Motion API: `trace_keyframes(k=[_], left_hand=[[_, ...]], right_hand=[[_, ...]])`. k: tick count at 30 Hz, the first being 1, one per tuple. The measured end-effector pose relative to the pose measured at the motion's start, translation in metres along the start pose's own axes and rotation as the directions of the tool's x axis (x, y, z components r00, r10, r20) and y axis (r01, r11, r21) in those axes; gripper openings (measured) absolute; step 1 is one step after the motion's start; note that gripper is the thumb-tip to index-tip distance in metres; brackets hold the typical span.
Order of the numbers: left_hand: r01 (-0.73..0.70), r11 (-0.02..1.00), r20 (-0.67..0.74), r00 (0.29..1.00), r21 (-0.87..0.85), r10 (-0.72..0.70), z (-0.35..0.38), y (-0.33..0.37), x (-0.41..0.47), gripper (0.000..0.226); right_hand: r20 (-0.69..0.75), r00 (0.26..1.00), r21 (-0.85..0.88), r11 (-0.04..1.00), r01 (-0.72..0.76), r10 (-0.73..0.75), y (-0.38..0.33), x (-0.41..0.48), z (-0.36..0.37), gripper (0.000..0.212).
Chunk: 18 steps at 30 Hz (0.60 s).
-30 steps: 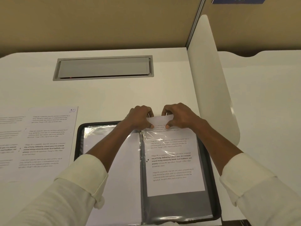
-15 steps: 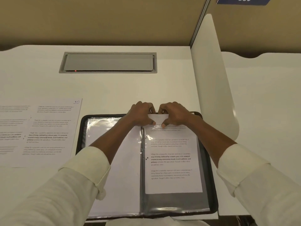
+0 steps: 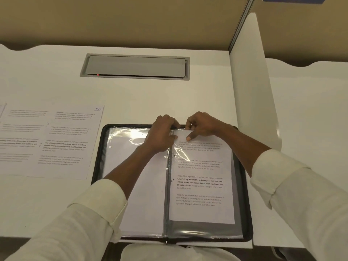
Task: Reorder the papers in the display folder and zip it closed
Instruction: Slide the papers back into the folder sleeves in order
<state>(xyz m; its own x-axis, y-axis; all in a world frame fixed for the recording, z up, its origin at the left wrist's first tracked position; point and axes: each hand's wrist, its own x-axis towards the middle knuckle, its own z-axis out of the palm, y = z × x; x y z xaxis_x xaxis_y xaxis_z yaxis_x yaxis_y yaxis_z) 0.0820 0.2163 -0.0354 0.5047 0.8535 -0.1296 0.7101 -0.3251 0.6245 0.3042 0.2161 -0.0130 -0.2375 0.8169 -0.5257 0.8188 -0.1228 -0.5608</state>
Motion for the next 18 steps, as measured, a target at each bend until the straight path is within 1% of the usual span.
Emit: trace_keyframes(k=[2,4,7,8,10,11,15,18], left_hand=[[-0.019,1.000,-0.047,0.999,0.025,0.020,0.003,-0.005,-0.013,0.045],[-0.008,0.997,-0.080,0.997,0.082,0.015,0.006,-0.008,-0.030,0.055],[0.019,0.983,-0.055,0.998,0.185,-0.009,0.016,-0.014,-0.058,0.071],[0.033,0.978,-0.043,0.999,0.207,-0.024,0.020,-0.017,-0.067,0.075],[0.055,0.969,-0.045,0.998,0.239,-0.045,0.027,-0.023,-0.084,0.081],[0.059,0.964,-0.056,0.997,0.258,-0.046,0.030,-0.025,-0.093,0.083],[0.056,0.946,-0.111,0.994,0.318,-0.021,0.039,-0.035,-0.119,0.085],[0.073,0.940,-0.127,0.991,0.335,-0.031,0.040,-0.037,-0.125,0.085]], right_hand=[[0.026,1.000,0.016,1.000,-0.001,0.001,0.000,0.003,0.002,0.028],[0.070,0.998,0.036,0.999,0.002,-0.004,0.002,0.005,0.004,0.016],[0.131,0.991,0.081,0.997,0.001,-0.012,0.003,0.007,0.004,0.010],[0.142,0.990,0.093,0.996,-0.010,-0.003,0.002,0.008,0.003,0.012],[0.168,0.986,0.086,0.996,-0.026,0.011,0.000,0.009,0.000,0.025],[0.180,0.983,0.078,0.996,-0.033,0.018,0.000,0.010,0.000,0.027],[0.213,0.976,0.014,0.999,-0.040,0.036,-0.002,0.014,0.003,0.023],[0.240,0.970,-0.002,0.999,-0.044,0.044,-0.007,0.014,0.004,0.027]])
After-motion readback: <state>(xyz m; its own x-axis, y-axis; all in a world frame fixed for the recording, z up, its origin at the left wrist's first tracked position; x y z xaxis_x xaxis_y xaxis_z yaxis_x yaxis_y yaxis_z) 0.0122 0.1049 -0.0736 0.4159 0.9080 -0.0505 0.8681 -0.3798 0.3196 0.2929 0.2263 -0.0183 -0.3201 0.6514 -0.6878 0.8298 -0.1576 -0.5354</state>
